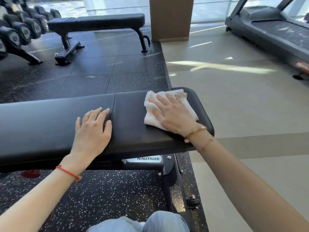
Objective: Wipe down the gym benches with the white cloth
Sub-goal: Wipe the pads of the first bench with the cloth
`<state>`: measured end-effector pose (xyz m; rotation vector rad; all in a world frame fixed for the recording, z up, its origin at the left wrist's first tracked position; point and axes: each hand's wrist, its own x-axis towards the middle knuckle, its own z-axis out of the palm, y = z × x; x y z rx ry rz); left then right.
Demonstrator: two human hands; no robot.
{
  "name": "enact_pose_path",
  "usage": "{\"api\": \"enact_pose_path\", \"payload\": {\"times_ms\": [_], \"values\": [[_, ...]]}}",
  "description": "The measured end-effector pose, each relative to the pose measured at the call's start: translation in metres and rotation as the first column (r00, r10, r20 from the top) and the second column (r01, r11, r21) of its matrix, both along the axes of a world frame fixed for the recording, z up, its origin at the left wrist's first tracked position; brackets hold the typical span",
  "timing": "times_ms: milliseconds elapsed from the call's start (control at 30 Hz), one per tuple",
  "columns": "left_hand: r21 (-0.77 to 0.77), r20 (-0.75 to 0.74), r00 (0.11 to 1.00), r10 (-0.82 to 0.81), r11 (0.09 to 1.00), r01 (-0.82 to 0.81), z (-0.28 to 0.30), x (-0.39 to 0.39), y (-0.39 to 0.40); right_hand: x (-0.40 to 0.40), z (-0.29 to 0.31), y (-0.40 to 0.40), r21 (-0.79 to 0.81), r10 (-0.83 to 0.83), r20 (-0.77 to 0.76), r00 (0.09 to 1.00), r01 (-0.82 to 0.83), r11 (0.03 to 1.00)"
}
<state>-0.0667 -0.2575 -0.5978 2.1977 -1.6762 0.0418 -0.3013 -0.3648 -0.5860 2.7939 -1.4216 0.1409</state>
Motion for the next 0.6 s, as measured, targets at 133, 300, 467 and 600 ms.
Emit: {"api": "enact_pose_path", "payload": {"times_ms": [133,300,467,600], "values": [[-0.028,0.011,1.000,0.023,0.999,-0.023,-0.001,0.024,0.009,-0.012,-0.003,0.041,-0.019,0.164,0.022,0.986,-0.163,0.986],[-0.051,-0.020,1.000,0.016,0.999,-0.017,-0.007,0.038,0.013,0.013,0.005,0.005,0.011,0.082,-0.012,0.997,-0.082,0.997],[-0.095,-0.046,0.999,0.016,0.995,-0.021,-0.010,0.039,0.013,0.082,0.004,0.008,-0.045,0.159,-0.073,0.985,-0.162,0.986],[-0.095,-0.032,0.999,0.005,0.995,-0.008,-0.014,0.042,0.013,0.063,-0.003,0.047,-0.002,0.246,0.065,0.967,-0.246,0.969]]}}
